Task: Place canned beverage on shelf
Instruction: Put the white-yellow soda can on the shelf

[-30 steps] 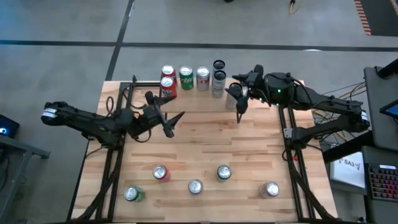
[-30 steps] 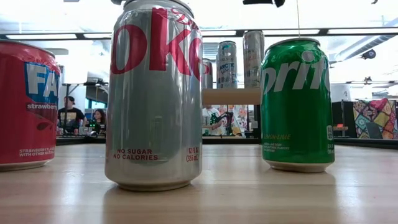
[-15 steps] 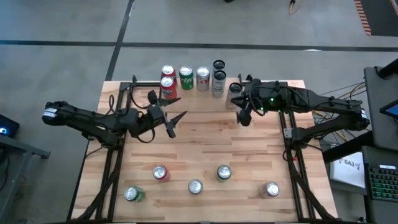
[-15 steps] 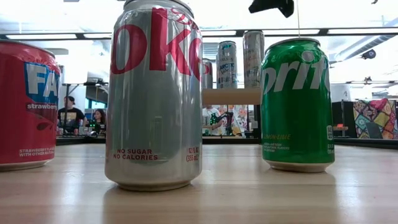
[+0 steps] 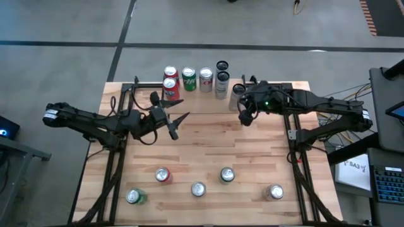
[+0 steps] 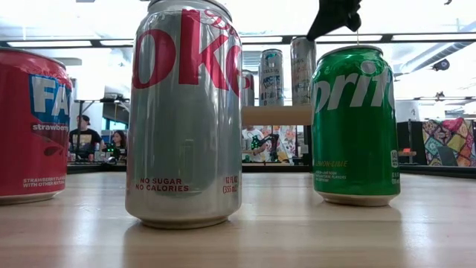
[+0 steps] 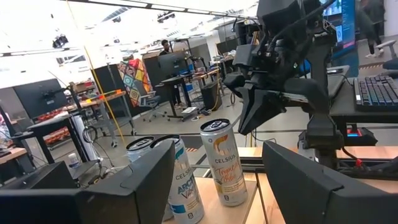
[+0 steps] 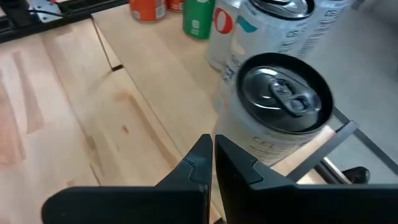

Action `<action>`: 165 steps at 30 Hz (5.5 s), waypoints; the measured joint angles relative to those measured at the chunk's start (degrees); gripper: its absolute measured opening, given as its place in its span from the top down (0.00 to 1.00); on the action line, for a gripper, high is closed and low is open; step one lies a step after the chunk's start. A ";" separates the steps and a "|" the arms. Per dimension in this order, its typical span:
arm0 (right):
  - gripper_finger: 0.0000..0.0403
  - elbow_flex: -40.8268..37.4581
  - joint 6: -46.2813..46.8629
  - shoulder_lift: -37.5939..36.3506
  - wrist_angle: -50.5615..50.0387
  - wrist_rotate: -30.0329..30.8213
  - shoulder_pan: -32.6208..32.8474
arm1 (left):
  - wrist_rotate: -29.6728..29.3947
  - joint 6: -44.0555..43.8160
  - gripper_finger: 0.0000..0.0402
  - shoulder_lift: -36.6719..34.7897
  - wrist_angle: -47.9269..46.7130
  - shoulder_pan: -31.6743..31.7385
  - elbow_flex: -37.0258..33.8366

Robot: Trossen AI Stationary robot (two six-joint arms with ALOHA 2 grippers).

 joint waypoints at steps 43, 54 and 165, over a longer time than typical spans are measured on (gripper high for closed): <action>0.98 0.02 -2.10 -0.27 -2.66 5.96 -4.53 | 0.01 -1.96 0.43 0.17 -1.29 0.00 -0.09; 0.98 0.02 2.63 -0.27 -2.91 -2.76 -4.41 | 0.03 -1.96 0.43 0.17 -1.62 0.00 -0.09; 0.98 4.20 23.30 8.36 -8.16 11.98 -2.66 | 36.36 7.68 1.00 -5.81 -10.95 17.18 -2.71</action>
